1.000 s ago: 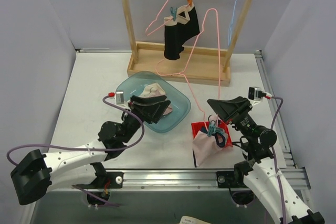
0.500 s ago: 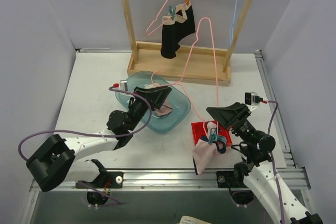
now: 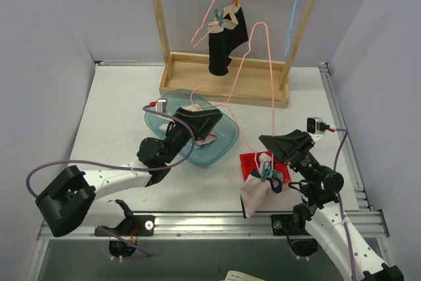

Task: Remove the underwear clipped to the hanger
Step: Adjust the hanger.

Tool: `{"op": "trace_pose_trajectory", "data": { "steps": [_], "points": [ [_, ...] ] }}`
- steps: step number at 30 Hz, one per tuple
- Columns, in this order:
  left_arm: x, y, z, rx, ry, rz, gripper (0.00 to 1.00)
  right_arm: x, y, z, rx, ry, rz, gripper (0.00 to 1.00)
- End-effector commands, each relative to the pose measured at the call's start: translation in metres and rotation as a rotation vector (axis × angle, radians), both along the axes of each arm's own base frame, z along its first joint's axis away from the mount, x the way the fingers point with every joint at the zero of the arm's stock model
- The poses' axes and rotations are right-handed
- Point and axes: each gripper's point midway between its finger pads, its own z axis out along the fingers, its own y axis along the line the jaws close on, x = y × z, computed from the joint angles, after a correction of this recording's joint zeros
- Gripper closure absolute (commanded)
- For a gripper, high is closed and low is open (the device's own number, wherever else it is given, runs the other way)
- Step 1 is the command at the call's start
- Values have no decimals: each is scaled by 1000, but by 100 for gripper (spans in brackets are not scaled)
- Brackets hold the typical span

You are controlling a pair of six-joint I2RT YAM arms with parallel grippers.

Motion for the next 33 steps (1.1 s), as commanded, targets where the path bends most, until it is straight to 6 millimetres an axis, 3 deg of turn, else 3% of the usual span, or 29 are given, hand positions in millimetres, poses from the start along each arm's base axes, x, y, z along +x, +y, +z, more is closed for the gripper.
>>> {"op": "trace_pose_trajectory", "data": {
  "steps": [1, 6, 11, 17, 23, 33],
  "points": [
    [-40, 36, 56, -219, -179, -32, 27, -14, -9, 31, 77, -135, -18, 100],
    [-44, 45, 58, -233, -180, -23, 27, -16, -8, 25, 101, -123, 24, 100],
    [-30, 40, 67, -243, -193, -4, 27, -22, -9, 22, 109, -125, 42, 100],
    [-14, 38, 60, -224, -181, 25, 27, -26, -10, 22, 108, -121, 35, 100],
    [-13, 33, 43, -191, -151, 20, 27, -24, -10, 20, 108, -118, 32, 100],
    [-7, 25, 35, -174, -136, 18, 27, -28, -12, 23, 130, -141, 45, 100]
  ]
}}
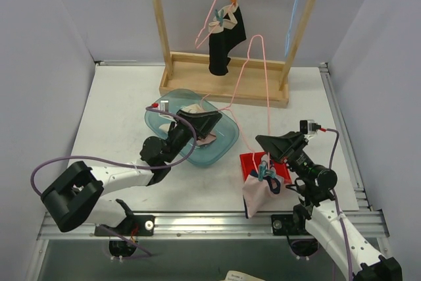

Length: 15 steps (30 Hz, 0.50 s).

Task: Remove the underwear clipped to the hanger
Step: Adjust the hanger.

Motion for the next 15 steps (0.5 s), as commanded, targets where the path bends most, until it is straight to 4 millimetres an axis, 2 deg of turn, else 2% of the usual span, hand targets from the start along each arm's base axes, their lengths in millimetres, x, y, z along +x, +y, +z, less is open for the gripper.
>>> {"op": "trace_pose_trajectory", "data": {
  "steps": [1, 9, 15],
  "points": [
    [-21, 21, 61, -204, -186, -5, 27, -44, -16, 53, 116, -284, 4, 100],
    [-29, 12, 49, -184, -162, -39, 27, -44, -17, 52, 123, -288, 2, 100],
    [-28, 16, 53, -191, -170, -28, 27, -46, -15, 51, 116, -286, 18, 100]
  ]
}}
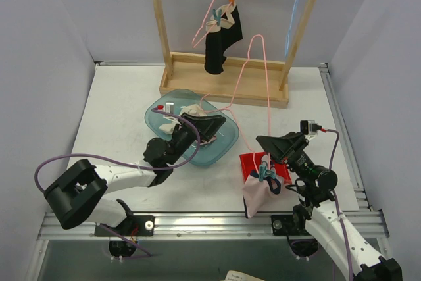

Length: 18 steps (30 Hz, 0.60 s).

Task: Remove the underwear clipped to the hanger
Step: Adjust the hanger.

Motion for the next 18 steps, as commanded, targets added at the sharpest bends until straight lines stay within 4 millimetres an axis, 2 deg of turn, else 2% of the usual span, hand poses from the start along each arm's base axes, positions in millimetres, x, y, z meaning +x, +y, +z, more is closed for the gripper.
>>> {"op": "trace_pose_trajectory", "data": {
  "steps": [1, 5, 9, 13, 18],
  "points": [
    [-20, 30, 70, -225, -195, 9, 27, -45, -14, 50, 111, -281, 19, 100],
    [-9, 36, 70, -223, -200, 42, 27, -47, -15, 50, 114, -282, 26, 100],
    [7, 42, 60, -198, -184, 82, 27, -48, -15, 51, 115, -286, 28, 100],
    [11, 41, 52, -184, -172, 88, 27, -48, -15, 50, 119, -284, 32, 100],
    [13, 41, 60, -198, -186, 93, 27, -48, -13, 48, 113, -279, 42, 100]
  ]
}}
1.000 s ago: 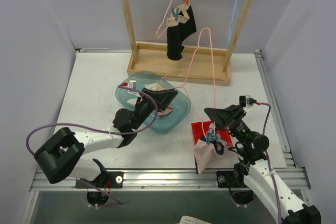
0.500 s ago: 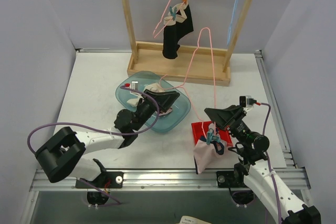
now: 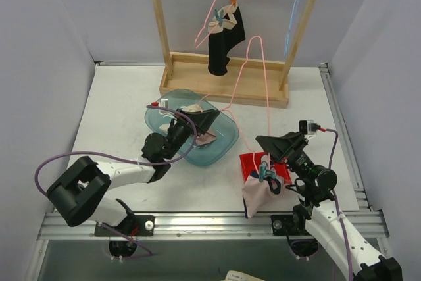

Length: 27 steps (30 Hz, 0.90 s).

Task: Remove the underwear clipped to the hanger
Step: Adjust the hanger.

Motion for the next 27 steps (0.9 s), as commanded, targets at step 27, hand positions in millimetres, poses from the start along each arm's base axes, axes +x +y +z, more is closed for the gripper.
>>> {"op": "trace_pose_trajectory", "data": {
  "steps": [27],
  "points": [
    [-10, 46, 85, -229, -251, 66, 27, -43, -11, 39, 97, -263, 33, 100]
  ]
}}
